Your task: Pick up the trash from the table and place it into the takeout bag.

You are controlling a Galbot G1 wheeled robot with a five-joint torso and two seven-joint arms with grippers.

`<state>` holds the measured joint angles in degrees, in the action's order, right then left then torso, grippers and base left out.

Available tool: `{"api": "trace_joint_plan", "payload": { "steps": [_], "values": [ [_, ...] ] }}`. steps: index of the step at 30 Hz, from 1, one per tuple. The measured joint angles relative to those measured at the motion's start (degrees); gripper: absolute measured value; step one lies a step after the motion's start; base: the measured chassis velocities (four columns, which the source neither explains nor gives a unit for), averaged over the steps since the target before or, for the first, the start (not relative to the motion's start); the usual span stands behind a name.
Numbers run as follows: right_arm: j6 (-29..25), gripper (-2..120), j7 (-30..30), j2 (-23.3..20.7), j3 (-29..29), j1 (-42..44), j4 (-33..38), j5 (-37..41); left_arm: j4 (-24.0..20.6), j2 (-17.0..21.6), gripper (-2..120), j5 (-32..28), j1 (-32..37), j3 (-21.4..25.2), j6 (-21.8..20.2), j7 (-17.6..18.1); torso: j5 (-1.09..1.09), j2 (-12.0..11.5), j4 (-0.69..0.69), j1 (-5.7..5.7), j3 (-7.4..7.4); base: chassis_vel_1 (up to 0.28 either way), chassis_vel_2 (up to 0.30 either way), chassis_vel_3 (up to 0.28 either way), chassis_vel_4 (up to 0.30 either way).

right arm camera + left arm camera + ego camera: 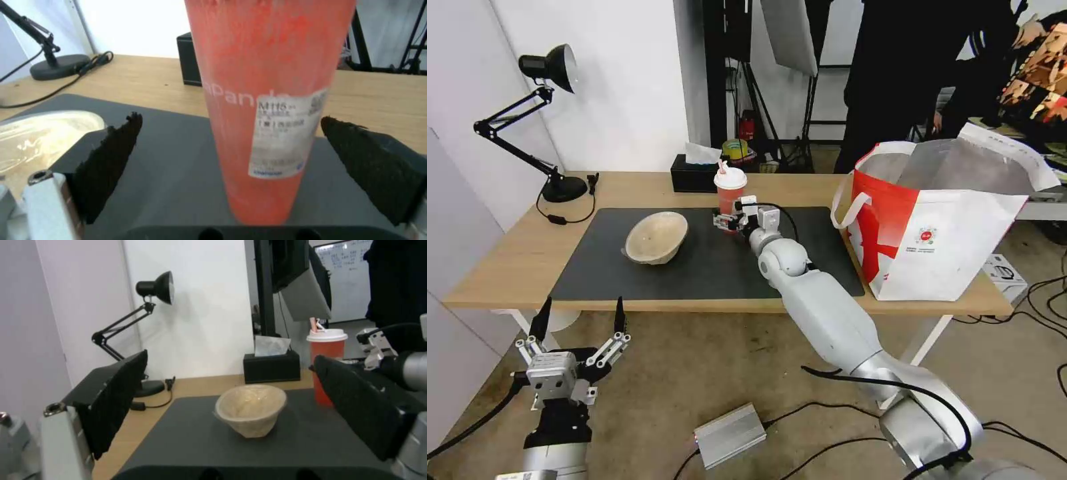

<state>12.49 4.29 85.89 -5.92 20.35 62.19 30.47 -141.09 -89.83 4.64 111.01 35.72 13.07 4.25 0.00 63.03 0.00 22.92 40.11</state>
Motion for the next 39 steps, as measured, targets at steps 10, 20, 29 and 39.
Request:
{"api": "trace_joint_plan", "payload": {
  "steps": [10, 20, 29, 39],
  "values": [
    [-0.8, 100, -0.6, 1.7, 1.0, -2.1, -4.1, -1.4, -0.1, 0.0, 100, 0.0, 0.0, 0.1, 0.0, 0.0, 0.00, 0.0, 0.00, 0.00, 0.00, 0.000, 0.000, 0.000, 0.000],
    [-1.0, 100, -0.8, 2.7, 2.0, -3.5, -6.6, -2.0, -0.1, -0.1, 100, 0.0, 0.0, 0.1, 0.0, 0.0, 0.00, 0.0, 0.00, 0.00, 0.00, 0.000, 0.000, 0.000, 0.000],
    [-1.3, 100, -1.0, 3.8, 2.7, -4.4, -8.6, -2.6, -0.1, -0.1, 100, 0.1, 0.1, 0.0, 0.0, 0.0, 0.00, 0.0, 0.00, 0.00, 0.00, 0.000, 0.000, 0.000, 0.000],
    [-1.5, 91, -1.2, 4.0, 3.0, -5.0, -9.2, -2.6, 0.1, -0.1, 100, 0.1, 0.0, 0.0, 0.0, 0.0, 0.00, 0.0, 0.00, 0.00, 0.00, 0.000, 0.000, 0.000, 0.000]
  ]
}}
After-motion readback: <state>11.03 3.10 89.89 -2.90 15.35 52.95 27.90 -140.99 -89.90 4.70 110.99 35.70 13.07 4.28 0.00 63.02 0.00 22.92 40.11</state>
